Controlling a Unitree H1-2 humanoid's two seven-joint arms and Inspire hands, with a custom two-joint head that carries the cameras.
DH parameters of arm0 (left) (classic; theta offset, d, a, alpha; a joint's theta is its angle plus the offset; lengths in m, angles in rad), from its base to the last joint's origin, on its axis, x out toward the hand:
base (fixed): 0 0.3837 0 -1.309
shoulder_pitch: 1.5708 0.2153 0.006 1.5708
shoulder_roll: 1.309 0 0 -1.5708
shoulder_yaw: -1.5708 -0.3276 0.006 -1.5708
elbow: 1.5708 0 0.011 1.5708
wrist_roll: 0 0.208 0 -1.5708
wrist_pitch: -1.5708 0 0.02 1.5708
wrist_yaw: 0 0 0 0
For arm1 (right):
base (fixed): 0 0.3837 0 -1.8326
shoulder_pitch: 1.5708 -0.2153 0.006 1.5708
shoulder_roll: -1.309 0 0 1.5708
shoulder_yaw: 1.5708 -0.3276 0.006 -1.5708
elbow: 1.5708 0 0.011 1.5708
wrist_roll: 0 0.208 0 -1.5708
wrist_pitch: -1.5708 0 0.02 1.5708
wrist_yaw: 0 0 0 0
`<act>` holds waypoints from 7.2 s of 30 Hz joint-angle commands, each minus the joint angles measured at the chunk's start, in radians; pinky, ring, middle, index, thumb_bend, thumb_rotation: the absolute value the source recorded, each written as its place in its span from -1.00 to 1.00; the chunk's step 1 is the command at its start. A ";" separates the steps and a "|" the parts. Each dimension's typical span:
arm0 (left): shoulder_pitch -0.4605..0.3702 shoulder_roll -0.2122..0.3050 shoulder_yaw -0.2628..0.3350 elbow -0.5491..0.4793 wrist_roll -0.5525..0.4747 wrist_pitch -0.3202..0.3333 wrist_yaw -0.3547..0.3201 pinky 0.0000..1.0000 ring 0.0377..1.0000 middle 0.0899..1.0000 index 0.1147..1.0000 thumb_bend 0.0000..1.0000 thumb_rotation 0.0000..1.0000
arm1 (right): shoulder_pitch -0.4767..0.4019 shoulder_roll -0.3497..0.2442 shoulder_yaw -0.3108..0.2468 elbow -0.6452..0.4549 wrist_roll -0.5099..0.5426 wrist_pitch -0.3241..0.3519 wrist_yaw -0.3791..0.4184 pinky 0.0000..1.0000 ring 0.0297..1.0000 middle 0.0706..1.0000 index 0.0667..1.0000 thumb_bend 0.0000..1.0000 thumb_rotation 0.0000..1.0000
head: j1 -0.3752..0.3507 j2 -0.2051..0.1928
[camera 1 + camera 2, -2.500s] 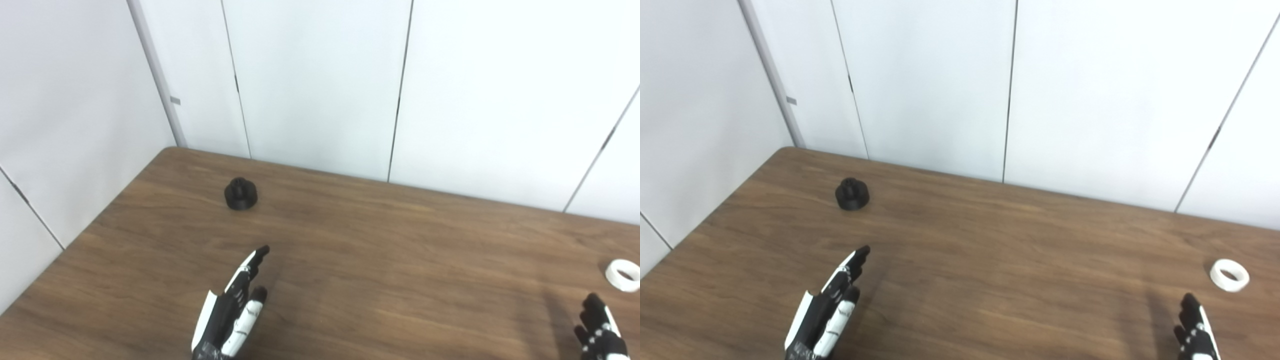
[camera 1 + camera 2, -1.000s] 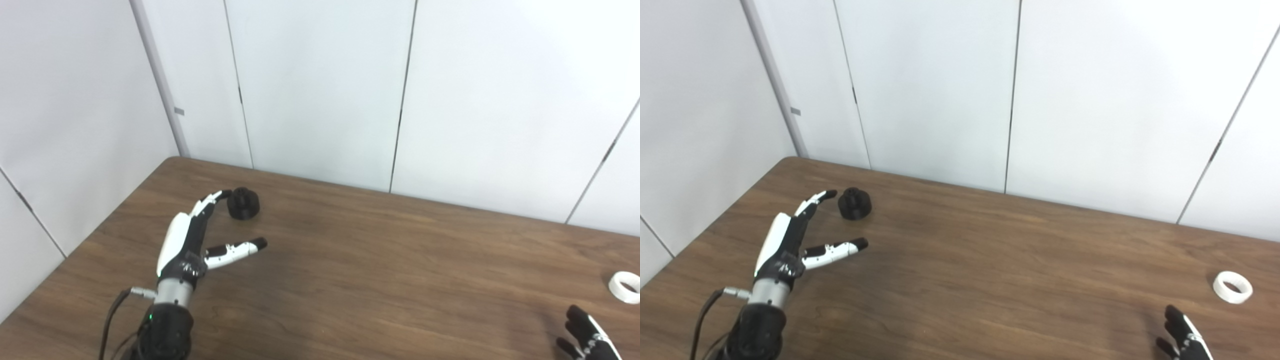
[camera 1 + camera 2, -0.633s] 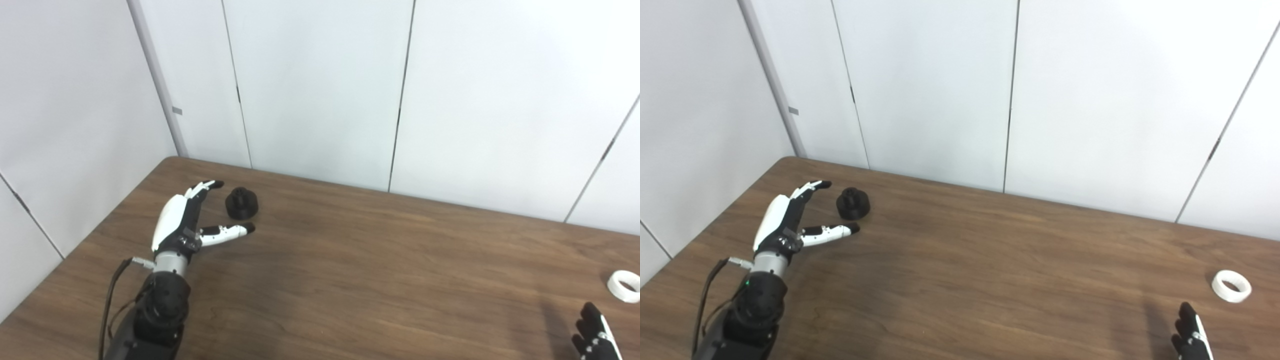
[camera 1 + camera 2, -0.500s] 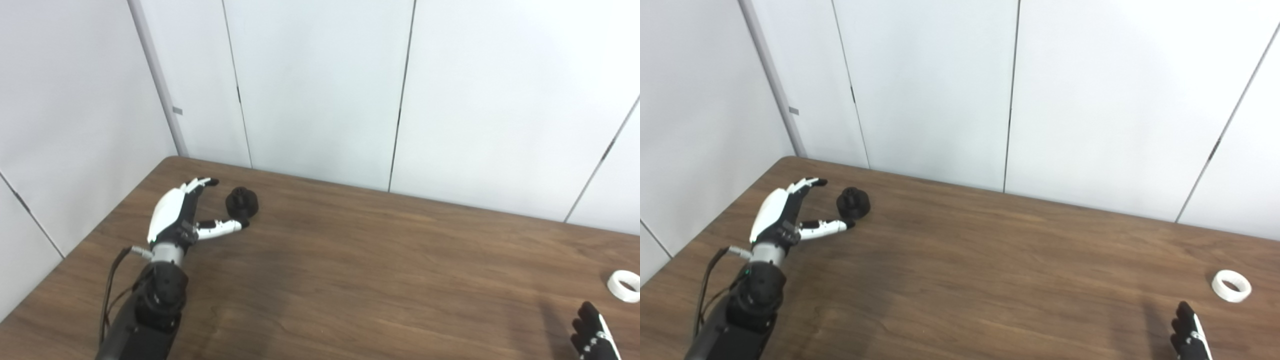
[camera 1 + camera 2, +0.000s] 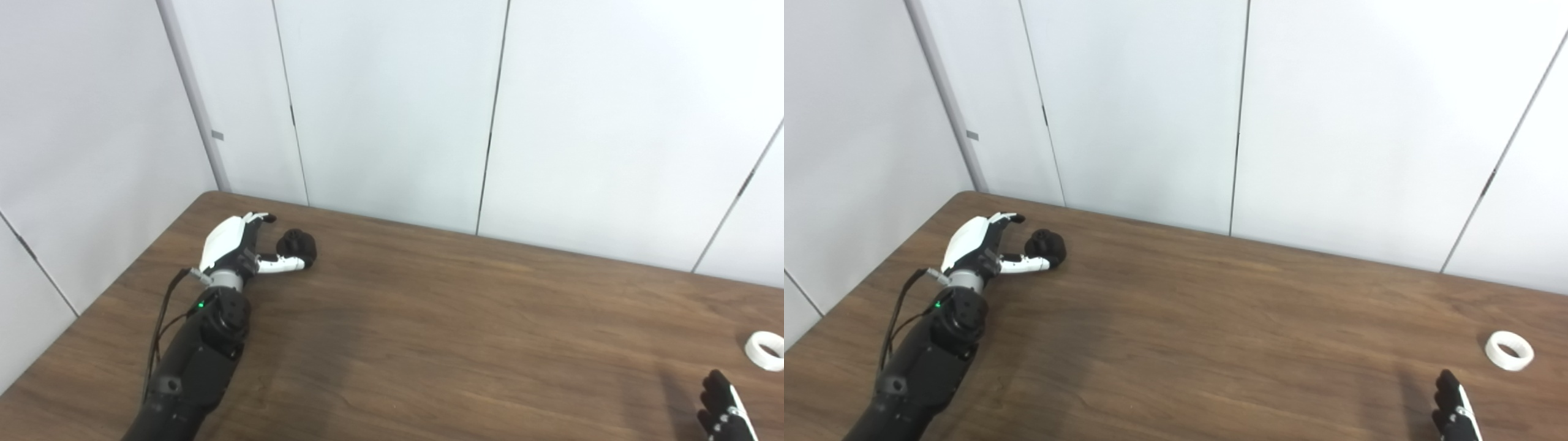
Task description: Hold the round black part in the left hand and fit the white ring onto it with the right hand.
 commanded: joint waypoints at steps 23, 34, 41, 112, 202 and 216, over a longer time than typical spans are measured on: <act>-0.188 0.070 -0.131 0.211 0.014 0.043 0.006 1.00 1.00 0.94 0.63 0.96 -0.24 | 0.064 0.002 0.014 0.007 -0.023 -0.017 -0.021 1.00 0.98 0.94 0.91 0.12 1.00 | -0.013 0.010; -0.189 0.072 -0.127 0.214 -0.001 0.030 0.009 1.00 1.00 0.90 0.56 0.90 -0.30 | 0.066 0.006 0.014 -0.002 -0.033 -0.010 -0.027 1.00 0.99 0.95 0.91 0.07 1.00 | -0.015 0.012; -0.185 0.067 -0.121 0.208 -0.017 0.020 0.006 1.00 1.00 0.87 0.52 0.90 -0.35 | 0.066 0.005 0.016 -0.004 -0.033 -0.004 -0.029 1.00 1.00 0.96 0.92 0.03 1.00 | -0.017 0.014; -0.086 0.048 -0.070 0.062 -0.083 -0.091 0.040 0.68 0.80 0.58 -0.16 0.04 -0.91 | 0.071 0.009 0.021 -0.017 -0.039 -0.003 -0.040 1.00 0.98 0.93 0.91 0.01 1.00 | -0.034 0.040; 0.447 -0.240 -0.462 -0.559 0.454 -0.423 -0.087 1.00 0.79 0.55 -0.17 0.05 -0.89 | 0.026 0.055 0.136 -0.234 -0.122 0.209 -0.180 1.00 0.95 0.90 0.87 0.04 0.99 | -0.388 0.302; 0.443 -0.219 -0.447 -0.524 0.432 -0.461 -0.058 1.00 0.78 0.53 -0.17 0.05 -0.89 | -0.069 -0.013 0.020 -0.300 -0.227 0.354 -0.204 0.58 0.70 0.77 0.67 0.26 0.21 | -0.504 0.295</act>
